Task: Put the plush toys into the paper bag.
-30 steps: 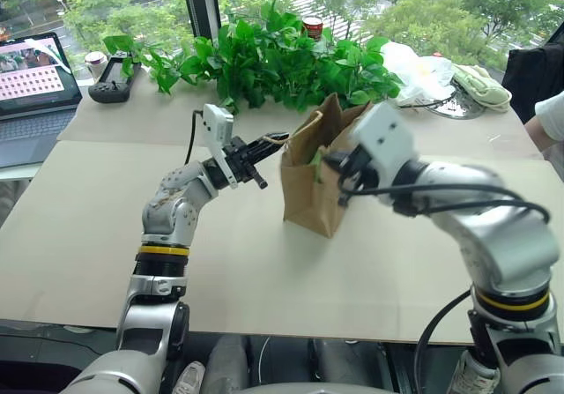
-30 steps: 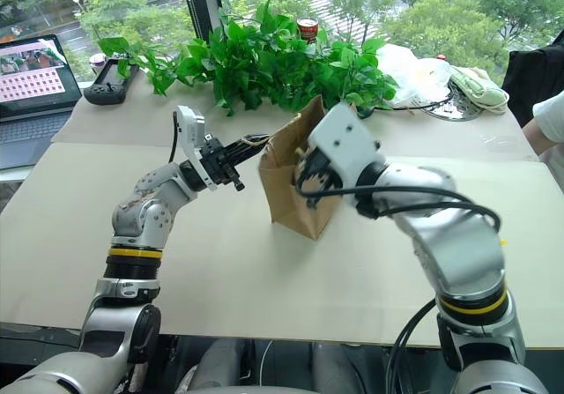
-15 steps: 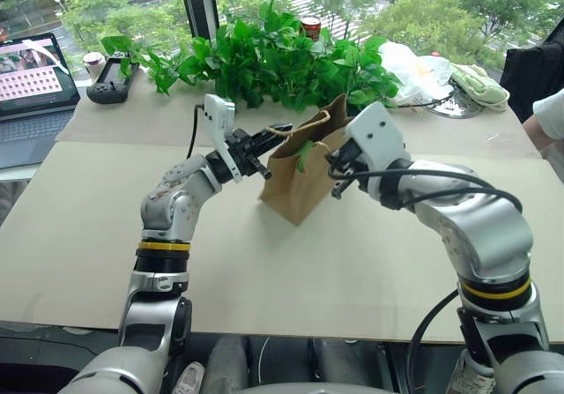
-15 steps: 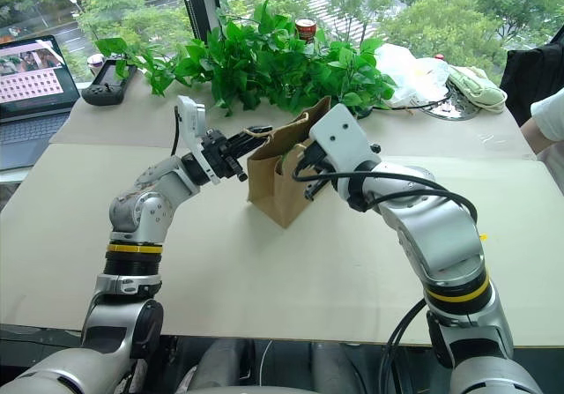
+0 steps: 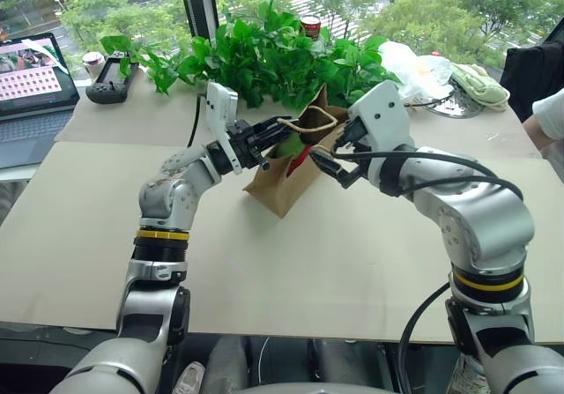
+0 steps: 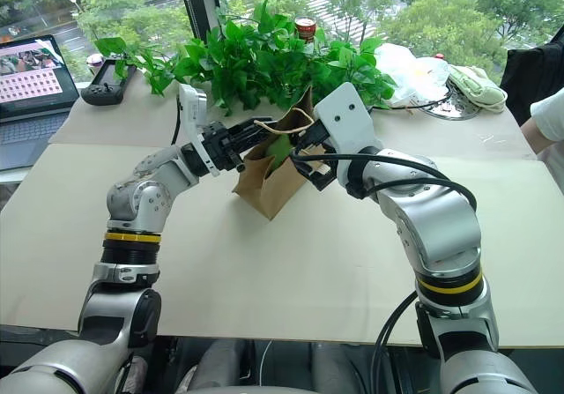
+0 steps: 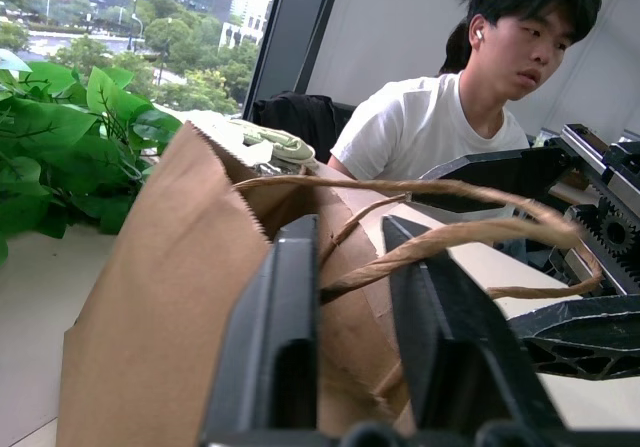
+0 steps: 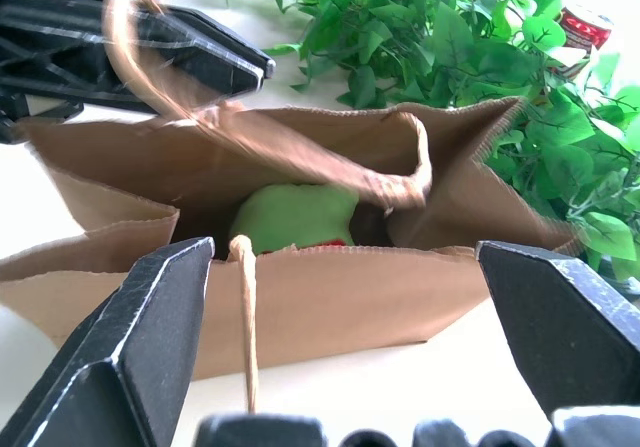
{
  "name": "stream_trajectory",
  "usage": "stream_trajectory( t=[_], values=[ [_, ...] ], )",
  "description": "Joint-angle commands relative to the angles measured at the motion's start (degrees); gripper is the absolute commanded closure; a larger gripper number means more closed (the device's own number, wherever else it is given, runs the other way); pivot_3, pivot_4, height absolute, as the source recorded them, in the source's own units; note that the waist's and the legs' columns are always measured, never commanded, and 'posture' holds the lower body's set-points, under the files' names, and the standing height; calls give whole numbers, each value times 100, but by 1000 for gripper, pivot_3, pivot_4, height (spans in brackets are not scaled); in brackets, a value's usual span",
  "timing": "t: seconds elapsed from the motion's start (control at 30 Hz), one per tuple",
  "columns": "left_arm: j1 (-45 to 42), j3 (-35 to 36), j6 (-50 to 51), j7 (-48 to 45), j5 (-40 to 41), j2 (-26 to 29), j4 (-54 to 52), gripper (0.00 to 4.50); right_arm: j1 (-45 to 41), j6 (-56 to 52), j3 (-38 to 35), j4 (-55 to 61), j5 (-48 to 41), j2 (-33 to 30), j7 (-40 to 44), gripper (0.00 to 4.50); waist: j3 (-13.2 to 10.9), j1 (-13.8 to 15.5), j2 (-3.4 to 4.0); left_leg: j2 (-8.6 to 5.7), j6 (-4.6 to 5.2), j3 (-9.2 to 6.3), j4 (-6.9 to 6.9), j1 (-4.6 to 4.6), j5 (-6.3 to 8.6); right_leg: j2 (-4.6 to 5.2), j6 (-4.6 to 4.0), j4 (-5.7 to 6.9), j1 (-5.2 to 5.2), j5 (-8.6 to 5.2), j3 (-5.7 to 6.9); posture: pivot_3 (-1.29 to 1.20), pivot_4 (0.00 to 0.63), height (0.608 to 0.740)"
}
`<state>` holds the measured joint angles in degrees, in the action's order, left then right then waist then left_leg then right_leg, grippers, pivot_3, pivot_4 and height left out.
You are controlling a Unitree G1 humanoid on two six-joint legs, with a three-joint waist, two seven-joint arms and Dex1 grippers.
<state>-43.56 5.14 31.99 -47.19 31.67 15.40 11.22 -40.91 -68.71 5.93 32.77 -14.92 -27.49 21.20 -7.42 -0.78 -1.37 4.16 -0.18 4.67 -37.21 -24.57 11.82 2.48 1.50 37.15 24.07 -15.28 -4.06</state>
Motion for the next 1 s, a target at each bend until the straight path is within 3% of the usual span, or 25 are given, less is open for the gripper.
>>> stream_trajectory(
  t=[0.03, 0.07, 0.53, 0.67, 0.7, 0.77, 1.0],
  values=[
    [-62, 125, 188, -33, 190, 125, -179, 1487, -102, 111, -282, 248, -131, 35, 28, 0, 0, 0, 0, 0, 0, 0, 0, 0, 0, 0, 0, 0, 0, 0, 0, 0, 150, 713],
    [-42, 170, 266, -22, 238, 167, -240, 1133, -108, 146, -337, 287, -182, 45, 72, 0, 0, 0, 0, 0, 0, 0, 0, 0, 0, 0, 0, 1, 0, 0, 0, 0, 150, 713],
    [238, 1198, 1327, 581, 1317, 706, -1117, 1133, -418, -124, -1849, 597, -1725, -84, 759, 0, 0, -1, 0, 1, 0, -2, 2, 1, 0, 2, 0, 0, -2, 0, 1, 0, 150, 713],
    [1021, 1391, 1441, 401, 1398, 1098, -1259, 1133, -158, -482, -2280, 481, -2333, -451, 1087, 0, 0, -27, 0, 1, 0, 4, 13, 13, 0, 4, 0, 0, -4, 0, -2, 0, 150, 713],
    [1116, 1373, 1413, 366, 1392, 1146, -1268, 1089, -92, -494, -2304, 492, -2419, -509, 1106, 499, 0, -28, 0, 1, 0, 4, 18, 17, 0, 4, 0, 0, -6, 0, -2, 0, 150, 713],
    [1313, 1250, 1244, 264, 1261, 1251, -1309, 1089, 100, -535, -2324, 558, -2582, -698, 1207, 921, 0, -13, 0, 2, 0, 3, 21, 18, 0, 3, 0, 1, -6, 0, 0, 0, 150, 713],
    [1554, 899, 792, 76, 888, 1306, -1219, 1089, 586, -434, -2590, 786, -3464, -1088, 1607, 3428, 0, 29, 0, -2, -5, 3, 18, 18, -6, 6, 0, -6, -15, 0, -1, 0, 150, 713]
  ],
)
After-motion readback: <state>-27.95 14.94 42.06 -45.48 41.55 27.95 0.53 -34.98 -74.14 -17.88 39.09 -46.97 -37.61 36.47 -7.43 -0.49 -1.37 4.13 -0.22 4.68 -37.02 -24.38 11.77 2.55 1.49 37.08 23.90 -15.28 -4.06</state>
